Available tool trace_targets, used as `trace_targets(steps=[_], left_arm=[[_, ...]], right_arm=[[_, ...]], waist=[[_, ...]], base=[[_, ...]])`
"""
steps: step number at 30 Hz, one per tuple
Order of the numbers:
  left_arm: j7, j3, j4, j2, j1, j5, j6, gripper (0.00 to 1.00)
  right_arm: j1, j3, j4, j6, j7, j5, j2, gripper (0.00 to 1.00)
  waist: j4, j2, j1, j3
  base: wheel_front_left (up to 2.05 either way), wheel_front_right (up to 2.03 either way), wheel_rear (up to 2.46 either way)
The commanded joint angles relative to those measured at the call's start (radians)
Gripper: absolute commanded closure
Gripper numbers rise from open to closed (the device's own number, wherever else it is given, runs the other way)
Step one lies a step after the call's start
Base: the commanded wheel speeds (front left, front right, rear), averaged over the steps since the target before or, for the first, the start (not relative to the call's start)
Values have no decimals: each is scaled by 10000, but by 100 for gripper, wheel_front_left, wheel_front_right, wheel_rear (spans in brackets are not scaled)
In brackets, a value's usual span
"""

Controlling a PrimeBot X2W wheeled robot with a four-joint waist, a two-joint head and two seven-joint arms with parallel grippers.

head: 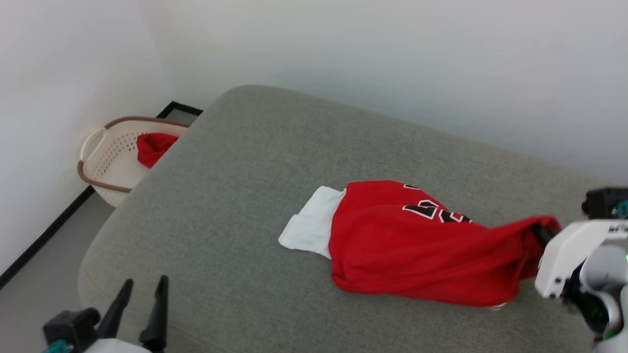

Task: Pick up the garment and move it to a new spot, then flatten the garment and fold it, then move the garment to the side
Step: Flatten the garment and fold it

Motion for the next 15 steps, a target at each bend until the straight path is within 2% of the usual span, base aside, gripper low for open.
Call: trace_targets(steps=[1,8,15], left_arm=[[-16,-15,15,-25,-98,77,-35,0],[-51,-444,153,-411,-599,334,-293,0],[-68,-774,467,-896,-1278,569,-591,0]], right_arm=[[-132,-33,45,-3,-58,-4,-19,100],[-1579,-248,1269,-3,-780,-236,-489,100],[-3120,-593,2900,-3,-1765,-1016,-1272,100]], waist=[[57,0,-1,83],[349,0,-1,626],[747,0,-1,1404]], base=[[0,0,0],[0,0,0],[0,0,0]])
